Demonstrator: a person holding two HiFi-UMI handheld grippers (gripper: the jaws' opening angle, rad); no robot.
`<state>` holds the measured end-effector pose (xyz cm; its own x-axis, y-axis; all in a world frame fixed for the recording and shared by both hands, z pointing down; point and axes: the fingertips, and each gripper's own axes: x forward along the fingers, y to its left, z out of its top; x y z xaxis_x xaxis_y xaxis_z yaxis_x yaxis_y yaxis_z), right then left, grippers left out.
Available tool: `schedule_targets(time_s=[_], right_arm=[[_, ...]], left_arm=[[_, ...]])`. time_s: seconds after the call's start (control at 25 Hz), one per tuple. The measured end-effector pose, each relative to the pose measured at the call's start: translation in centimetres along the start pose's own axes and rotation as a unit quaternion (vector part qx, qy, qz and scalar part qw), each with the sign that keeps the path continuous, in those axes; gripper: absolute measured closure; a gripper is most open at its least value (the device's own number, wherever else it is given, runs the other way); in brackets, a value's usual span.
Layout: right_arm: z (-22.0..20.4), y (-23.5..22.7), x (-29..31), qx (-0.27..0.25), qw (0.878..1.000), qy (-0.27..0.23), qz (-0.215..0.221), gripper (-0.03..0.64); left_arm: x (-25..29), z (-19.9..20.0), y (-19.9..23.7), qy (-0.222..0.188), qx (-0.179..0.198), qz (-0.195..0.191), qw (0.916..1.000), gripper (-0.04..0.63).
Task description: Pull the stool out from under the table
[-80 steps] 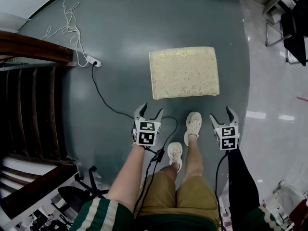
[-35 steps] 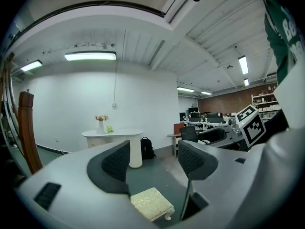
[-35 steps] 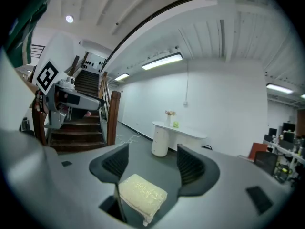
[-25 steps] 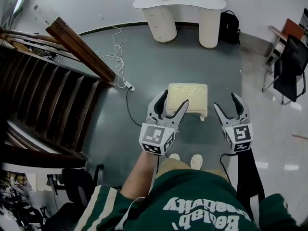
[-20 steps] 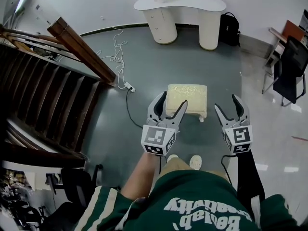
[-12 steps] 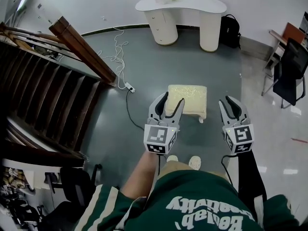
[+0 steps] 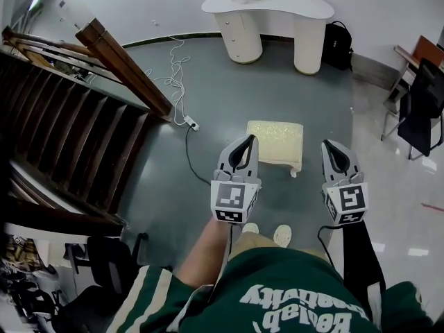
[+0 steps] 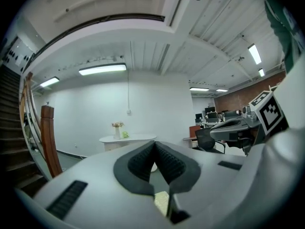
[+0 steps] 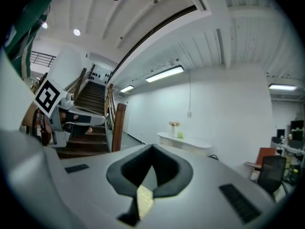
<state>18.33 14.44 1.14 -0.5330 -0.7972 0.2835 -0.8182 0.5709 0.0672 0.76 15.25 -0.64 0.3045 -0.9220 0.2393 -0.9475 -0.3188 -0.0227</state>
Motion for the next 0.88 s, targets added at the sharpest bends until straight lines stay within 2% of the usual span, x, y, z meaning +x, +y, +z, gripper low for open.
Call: schedule_targets(time_s=[0.12, 0.36, 0.64, 0.88], right_arm=[[0.0, 0.4, 0.1, -0.007, 1.000, 0.006, 0.001, 0.614], [-0.2, 1.1, 0.3, -0.019, 1.000, 0.011, 0.006, 0.614], [0.0, 1.4, 0.3, -0.019, 1.000, 0.010, 0.014, 0.614], [-0.3, 0.8, 0.2, -0.016, 1.000, 0.007, 0.007, 0.614]], left_arm=[[-0.1, 0.0, -0.3, 0.001, 0.021, -0.011, 0.9997, 0.592], [-0.5, -0.5, 0.6, 0.007, 0.008, 0.000, 0.9999, 0.592], [-0.7, -0.1, 0.7, 0.005, 0.027, 0.000, 0.9996, 0.592], [-0.7, -0.2, 0.4, 0.004, 0.022, -0.003, 0.9998, 0.592]])
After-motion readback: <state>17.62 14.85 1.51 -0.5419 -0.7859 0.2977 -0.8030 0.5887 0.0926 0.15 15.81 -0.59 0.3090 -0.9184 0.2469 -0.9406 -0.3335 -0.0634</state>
